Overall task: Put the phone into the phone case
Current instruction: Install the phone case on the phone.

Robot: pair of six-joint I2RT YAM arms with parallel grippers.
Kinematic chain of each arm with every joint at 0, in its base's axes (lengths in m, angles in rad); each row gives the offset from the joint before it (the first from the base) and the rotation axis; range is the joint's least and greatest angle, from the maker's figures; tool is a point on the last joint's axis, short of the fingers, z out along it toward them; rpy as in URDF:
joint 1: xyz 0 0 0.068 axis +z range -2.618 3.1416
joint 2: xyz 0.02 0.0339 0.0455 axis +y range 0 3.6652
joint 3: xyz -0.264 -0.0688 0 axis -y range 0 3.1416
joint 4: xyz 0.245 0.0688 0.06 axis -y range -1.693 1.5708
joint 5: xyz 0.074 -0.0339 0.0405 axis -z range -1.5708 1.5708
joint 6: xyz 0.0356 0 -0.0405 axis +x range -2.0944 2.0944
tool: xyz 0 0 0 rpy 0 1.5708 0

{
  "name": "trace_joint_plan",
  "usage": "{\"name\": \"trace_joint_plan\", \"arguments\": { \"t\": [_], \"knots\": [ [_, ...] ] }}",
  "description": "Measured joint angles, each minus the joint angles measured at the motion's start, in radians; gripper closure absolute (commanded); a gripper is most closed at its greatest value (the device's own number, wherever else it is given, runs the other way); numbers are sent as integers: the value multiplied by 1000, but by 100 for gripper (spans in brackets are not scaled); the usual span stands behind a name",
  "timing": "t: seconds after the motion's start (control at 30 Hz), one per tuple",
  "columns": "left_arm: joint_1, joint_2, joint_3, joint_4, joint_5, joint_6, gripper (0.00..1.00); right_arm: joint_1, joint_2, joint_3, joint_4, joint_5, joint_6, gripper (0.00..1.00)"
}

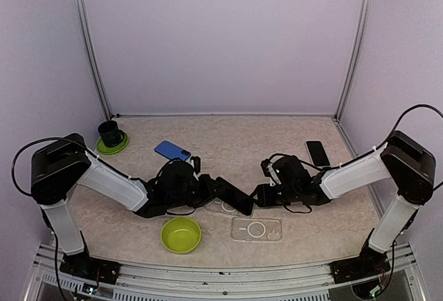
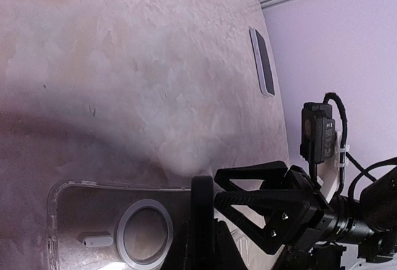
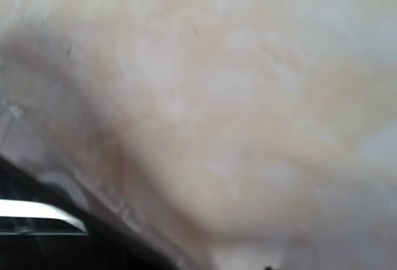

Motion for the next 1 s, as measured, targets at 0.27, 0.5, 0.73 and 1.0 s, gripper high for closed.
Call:
{"name": "trace_joint_plan", "arguments": {
  "t": [0.27, 0.5, 0.73, 1.0],
  "knots": [
    [10, -17, -47, 42, 78, -1, 100, -34, -114, -62, 7, -26, 25, 47],
    [16, -17, -48, 42, 82, -1, 100, -35, -141, -100, 21, -42, 52, 44],
    [39, -18, -48, 49, 90, 0, 100, -35, -127, -127, 74, -112, 95, 37],
    [67, -38, -76, 103, 94, -2, 100, -35, -88, -161, 171, -205, 144, 31]
  ]
}}
